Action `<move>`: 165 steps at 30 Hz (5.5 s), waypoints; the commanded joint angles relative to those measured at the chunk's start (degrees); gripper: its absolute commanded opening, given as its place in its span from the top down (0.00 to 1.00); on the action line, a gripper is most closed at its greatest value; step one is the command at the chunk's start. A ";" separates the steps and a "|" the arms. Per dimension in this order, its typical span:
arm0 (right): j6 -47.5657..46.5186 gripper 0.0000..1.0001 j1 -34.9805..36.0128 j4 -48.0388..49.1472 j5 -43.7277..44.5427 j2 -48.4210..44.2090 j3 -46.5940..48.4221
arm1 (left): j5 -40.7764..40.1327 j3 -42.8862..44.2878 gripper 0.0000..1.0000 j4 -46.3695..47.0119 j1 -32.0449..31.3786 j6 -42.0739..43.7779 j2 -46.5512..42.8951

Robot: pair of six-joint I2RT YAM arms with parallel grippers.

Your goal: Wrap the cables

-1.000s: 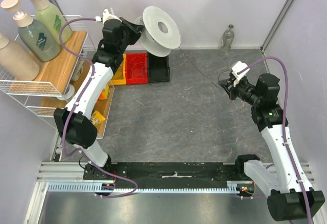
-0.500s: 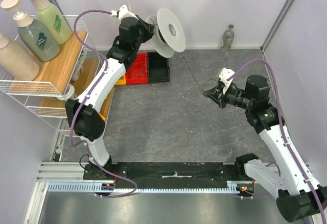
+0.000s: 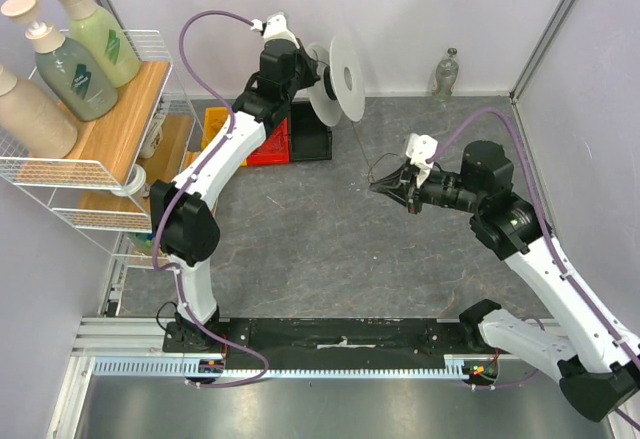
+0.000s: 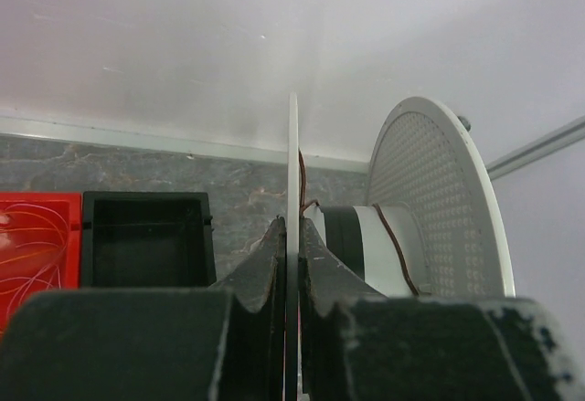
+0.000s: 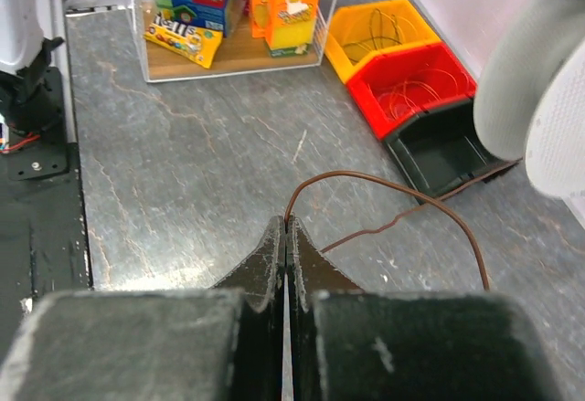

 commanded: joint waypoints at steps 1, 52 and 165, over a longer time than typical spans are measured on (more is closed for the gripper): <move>2.61 1.00 2.97 4.60 1.18 2.74 5.13 | -0.50 4.15 0.98 7.83 -2.59 9.08 0.33; 20.45 1.00 -31.64 25.79 10.34 31.66 38.19 | 51.25 -40.24 0.98 18.72 -2.78 18.60 -30.43; 50.77 0.28 -30.79 32.73 -10.15 10.13 -11.12 | 63.05 -5.52 0.98 13.37 -1.54 18.50 -21.47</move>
